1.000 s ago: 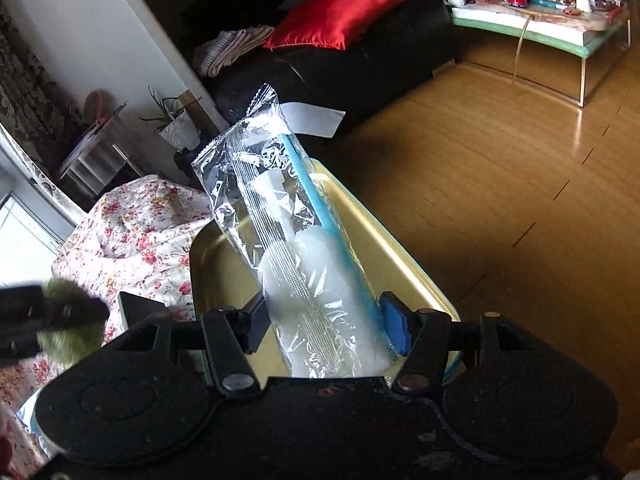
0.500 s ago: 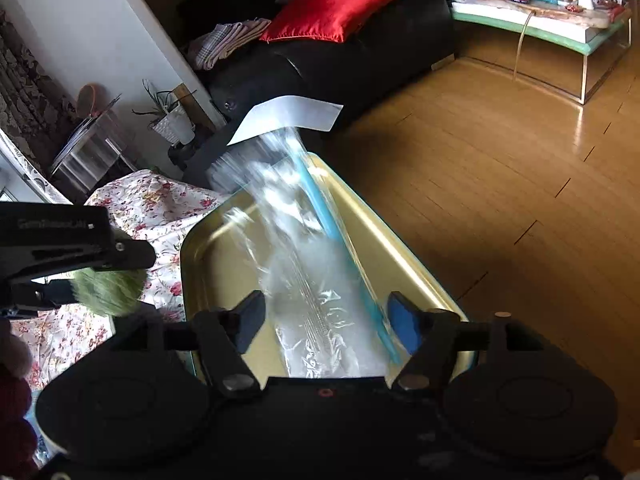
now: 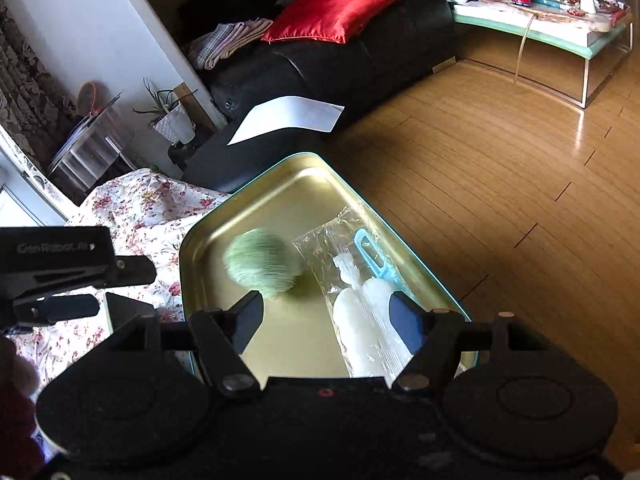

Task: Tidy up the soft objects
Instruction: 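Carry both items into the gold tray and open both tools, then move both open tools back over the pile of soft items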

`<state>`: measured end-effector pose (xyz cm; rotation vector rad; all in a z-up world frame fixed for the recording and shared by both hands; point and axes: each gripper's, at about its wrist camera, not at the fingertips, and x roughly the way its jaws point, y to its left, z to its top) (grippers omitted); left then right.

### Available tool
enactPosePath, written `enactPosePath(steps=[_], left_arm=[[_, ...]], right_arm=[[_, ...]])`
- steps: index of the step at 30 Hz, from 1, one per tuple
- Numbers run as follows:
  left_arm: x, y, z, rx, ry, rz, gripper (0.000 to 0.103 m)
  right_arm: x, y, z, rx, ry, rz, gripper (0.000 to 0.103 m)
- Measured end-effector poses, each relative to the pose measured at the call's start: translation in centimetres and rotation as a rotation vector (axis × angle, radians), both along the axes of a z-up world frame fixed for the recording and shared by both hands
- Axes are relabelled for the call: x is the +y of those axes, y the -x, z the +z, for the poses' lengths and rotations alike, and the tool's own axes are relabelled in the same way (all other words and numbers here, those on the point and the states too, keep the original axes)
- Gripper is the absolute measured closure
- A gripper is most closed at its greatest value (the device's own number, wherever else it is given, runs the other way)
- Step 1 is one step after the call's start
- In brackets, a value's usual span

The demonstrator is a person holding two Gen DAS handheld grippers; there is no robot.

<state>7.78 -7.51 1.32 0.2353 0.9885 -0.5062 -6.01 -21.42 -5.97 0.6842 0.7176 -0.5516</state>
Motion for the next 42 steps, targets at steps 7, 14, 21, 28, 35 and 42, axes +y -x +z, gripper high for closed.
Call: enactPosePath(steps=[7, 14, 21, 28, 35, 42], left_arm=[[2.1, 0.7, 0.5, -0.016, -0.003, 0.012, 0.031], [5.7, 0.8, 1.6, -0.030, 0.003, 0.048, 0.030], [10.5, 0.8, 2.2, -0.050, -0.002, 0.103, 0.025], [15.7, 0.5, 2.4, -0.064, -0.031, 0.158, 0.025], [21.0, -0.1, 2.6, -0.080, -0.037, 0.221, 0.024], [25.9, -1.9, 3.5, -0.119, -0.031, 0.296, 0.023]], right_arm=[[0.4, -0.4, -0.1, 0.015, 0.018, 0.027, 0.032], [0.7, -0.6, 0.0, 0.036, 0.054, 0.060, 0.031], [1.3, -0.6, 0.1, 0.053, 0.089, 0.088, 0.029], [1.7, -0.6, 0.2, 0.067, 0.098, 0.101, 0.028], [3.3, -0.8, 0.5, 0.096, 0.172, 0.138, 0.026], [5.7, -0.6, 1.1, 0.097, 0.256, 0.191, 0.022]])
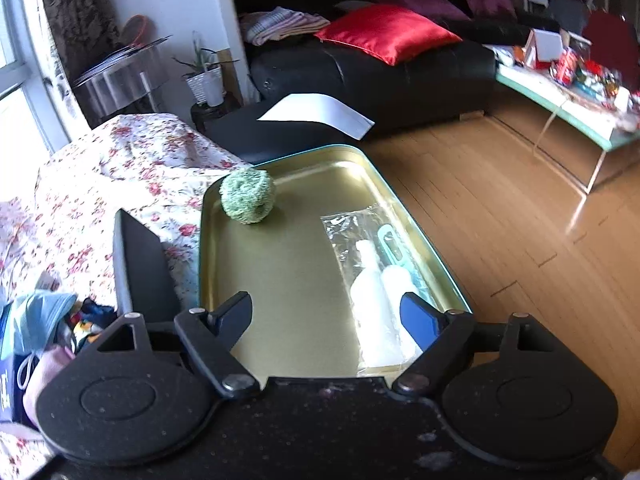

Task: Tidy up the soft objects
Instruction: 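Move both open tools back over the pile of soft items, then lower the right tool onto a blue face mask and close it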

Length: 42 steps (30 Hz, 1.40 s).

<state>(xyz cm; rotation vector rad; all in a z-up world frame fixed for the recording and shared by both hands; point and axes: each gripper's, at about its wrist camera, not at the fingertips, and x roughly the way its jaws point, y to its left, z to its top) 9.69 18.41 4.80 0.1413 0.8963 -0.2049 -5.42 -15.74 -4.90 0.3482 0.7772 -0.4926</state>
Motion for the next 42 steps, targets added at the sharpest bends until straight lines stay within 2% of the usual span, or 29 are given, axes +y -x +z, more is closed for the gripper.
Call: enactPosePath(steps=[3, 7, 15, 21, 27, 31, 34, 39, 42], left_arm=[[1.8, -1.3, 0.5, -0.025, 0.006, 0.033, 0.019], [3.8, -3.2, 0.6, -0.059, -0.010, 0.066, 0.018], [6.7, -5.6, -1.2, -0.091, -0.070, 0.061, 0.017], [8.6, -6.3, -3.0, -0.092, -0.011, 0.044, 0.017], [9.6, -8.1, -4.3, -0.069, 0.058, 0.040, 0.017], [9.9, -8.4, -5.6, -0.065, 0.018, 0.018, 0.017], [9.9, -8.7, -6.3, -0.030, 0.024, 0.023, 0.018], [10.2, -9.5, -6.7, 0.024, 0.052, 0.037, 0.017], [10.6, -9.9, -6.6, 0.032, 0.056, 0.059, 0.017]], right_arm=[[0.9, -0.1, 0.0, 0.011, 0.031, 0.016, 0.022], [2.0, -0.3, 0.2, 0.021, 0.062, 0.036, 0.021], [4.1, -0.3, 0.6, 0.037, 0.103, 0.067, 0.020], [5.5, -0.1, 0.8, 0.046, 0.116, 0.070, 0.019], [8.1, 0.1, 1.0, 0.057, 0.150, 0.102, 0.019], [10.1, 0.2, 1.2, 0.069, 0.149, 0.124, 0.019], [11.8, 0.4, 1.5, 0.055, 0.145, 0.132, 0.019], [14.6, 0.7, 2.1, 0.020, 0.084, 0.170, 0.017], [16.5, 0.6, 1.8, 0.034, 0.048, 0.227, 0.017]])
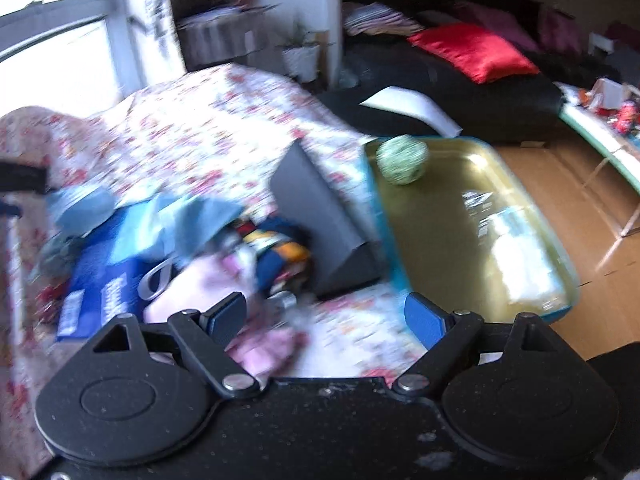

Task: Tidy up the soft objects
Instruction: 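Lower the right tool onto a blue face mask and close it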

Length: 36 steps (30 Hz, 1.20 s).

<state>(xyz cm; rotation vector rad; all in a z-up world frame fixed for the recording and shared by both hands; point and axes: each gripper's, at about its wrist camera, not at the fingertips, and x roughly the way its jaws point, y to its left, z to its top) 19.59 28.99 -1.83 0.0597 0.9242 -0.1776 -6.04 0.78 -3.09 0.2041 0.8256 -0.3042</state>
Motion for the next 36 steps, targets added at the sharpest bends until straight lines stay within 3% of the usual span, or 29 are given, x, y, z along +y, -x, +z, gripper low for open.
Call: enactPosePath(steps=[4, 8, 11, 16, 22, 36], left_arm=[[0.6, -0.6, -0.1, 0.020, 0.016, 0.024, 0.017], [0.9, -1.0, -0.1, 0.039, 0.024, 0.028, 0.017], [1.1, -1.3, -0.1, 0.051, 0.034, 0.023, 0.017], [1.3, -1.7, -0.1, 0.067, 0.033, 0.016, 0.017], [1.1, -1.8, -0.4, 0.083, 0.020, 0.014, 0.017], [2.3, -1.8, 0.7, 0.056, 0.119, 0.056, 0.016]], right_arm=[[2.5, -0.2, -0.2, 0.028, -0.026, 0.100, 0.017], [4.7, -0.6, 0.3, 0.030, -0.037, 0.171, 0.003], [5.9, -1.3, 1.1, -0.008, -0.011, 0.188, 0.001], [7.3, -2.9, 2.5, -0.091, 0.036, 0.173, 0.001], [9.1, -6.0, 3.1, -0.110, 0.005, 0.251, 0.001], [14.9, -15.6, 1.6, -0.104, 0.039, 0.450, 0.001]])
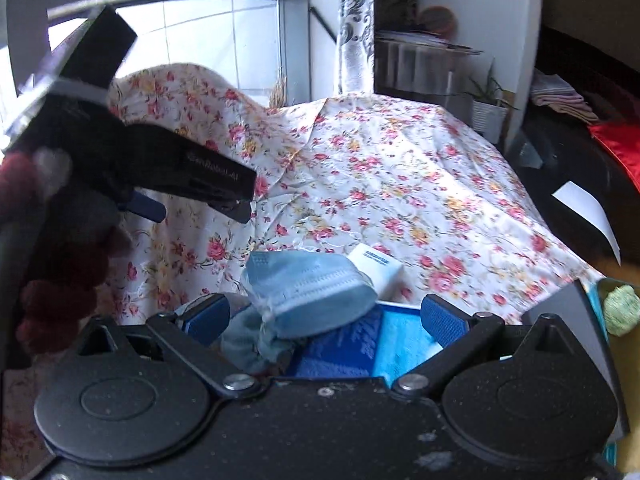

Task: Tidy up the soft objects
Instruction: 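Lower the right tool onto a blue face mask and close it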

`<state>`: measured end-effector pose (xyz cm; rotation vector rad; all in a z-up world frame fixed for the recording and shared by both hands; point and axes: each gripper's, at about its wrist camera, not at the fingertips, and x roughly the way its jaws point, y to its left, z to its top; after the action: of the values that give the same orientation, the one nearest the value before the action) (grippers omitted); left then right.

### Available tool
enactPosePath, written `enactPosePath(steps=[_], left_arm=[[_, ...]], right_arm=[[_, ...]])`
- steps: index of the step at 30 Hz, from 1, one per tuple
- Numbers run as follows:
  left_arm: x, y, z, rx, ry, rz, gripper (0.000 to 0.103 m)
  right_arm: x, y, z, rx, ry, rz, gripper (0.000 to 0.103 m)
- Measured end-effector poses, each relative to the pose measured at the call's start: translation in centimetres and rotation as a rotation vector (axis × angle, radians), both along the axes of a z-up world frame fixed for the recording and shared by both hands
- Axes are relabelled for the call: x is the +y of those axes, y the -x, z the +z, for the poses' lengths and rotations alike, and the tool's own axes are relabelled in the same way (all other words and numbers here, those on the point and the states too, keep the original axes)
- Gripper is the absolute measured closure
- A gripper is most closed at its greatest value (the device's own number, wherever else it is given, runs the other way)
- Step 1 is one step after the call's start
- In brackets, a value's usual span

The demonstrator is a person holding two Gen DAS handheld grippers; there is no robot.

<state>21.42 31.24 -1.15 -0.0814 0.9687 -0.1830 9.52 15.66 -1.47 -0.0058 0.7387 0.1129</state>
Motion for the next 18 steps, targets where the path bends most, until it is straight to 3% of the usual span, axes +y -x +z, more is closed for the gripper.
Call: enactPosePath(steps=[13, 18], left_arm=[[0.1, 0.0, 0.2, -0.018, -0.001, 0.007, 0.016], [-0.3, 0.2, 0.2, -0.023, -0.015, -0.003, 0.016]], right_arm=[[-0.6, -4.9, -2.6, 0.093, -0.088, 0.024, 0.001], [-0.7, -4.9, -3.0, 0.112, -0.108, 0.033, 0.018]])
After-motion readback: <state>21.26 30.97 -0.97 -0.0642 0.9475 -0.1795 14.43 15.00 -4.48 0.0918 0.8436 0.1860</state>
